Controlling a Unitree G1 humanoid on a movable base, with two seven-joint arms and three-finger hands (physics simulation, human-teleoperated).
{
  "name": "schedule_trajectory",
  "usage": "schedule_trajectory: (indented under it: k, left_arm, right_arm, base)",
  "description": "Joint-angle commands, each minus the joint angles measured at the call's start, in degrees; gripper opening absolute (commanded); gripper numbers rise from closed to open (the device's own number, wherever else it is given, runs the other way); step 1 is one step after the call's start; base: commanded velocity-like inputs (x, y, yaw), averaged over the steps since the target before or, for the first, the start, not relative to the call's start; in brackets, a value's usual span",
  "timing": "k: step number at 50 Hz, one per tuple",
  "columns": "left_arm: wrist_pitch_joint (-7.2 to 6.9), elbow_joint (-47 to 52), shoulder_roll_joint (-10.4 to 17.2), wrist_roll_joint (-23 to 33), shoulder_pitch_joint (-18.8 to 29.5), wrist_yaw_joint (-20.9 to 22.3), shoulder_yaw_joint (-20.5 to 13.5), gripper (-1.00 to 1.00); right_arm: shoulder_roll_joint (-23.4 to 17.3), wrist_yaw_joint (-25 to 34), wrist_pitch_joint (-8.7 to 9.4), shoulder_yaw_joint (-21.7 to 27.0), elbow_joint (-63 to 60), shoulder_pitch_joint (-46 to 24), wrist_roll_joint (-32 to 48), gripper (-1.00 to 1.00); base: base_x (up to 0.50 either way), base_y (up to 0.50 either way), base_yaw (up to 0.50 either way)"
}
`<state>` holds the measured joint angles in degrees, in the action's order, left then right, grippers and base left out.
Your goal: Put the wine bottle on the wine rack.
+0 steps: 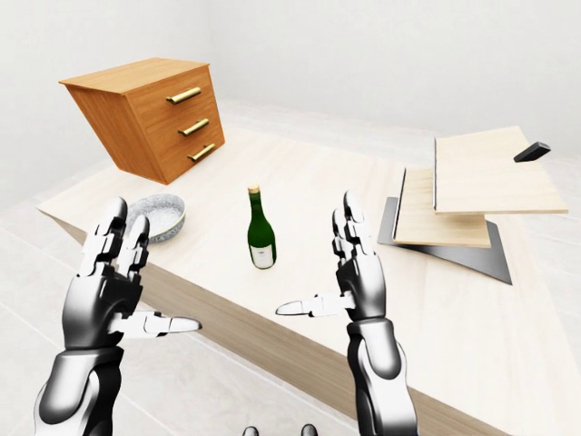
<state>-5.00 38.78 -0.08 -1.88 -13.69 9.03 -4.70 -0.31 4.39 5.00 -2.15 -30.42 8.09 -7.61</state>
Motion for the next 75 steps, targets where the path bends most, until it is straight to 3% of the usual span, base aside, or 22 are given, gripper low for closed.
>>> schedule_trajectory:
  k: [1,40,55,75]
  left_arm:
    - [0.00,-0.98,-0.23,-0.07,-0.60,0.58,-0.61,1.00]
    - [0.00,-4.06,-0.39,-1.12,-0.28,1.16,-2.33,1.00]
    - [0.00,-3.78,-0.32,-0.93,-0.46,1.46,-2.47,1.00]
    - [0.00,-2.82,-0.25,-2.54,-0.66,3.28,-7.22,1.00]
  right_arm:
    - [0.18,-0.48,0.00,-0.50,1.31,-0.51,1.27,1.00]
    - [0.43,1.92,0.00,-2.23,6.12,-1.27,2.78,1.00]
    - [0.73,-0.02,0.00,-2.08,7.59,-2.64,3.08,1.00]
    - [2.05,-1.40,0.00,-2.14,15.38,-12.42,3.54,1.00]
  base:
    - [0.00,0.00,0.00]
    - [0.15,0.06,0.00]
    - [0.14,-0.12,0.00]
    - [0.00,0.00,0.00]
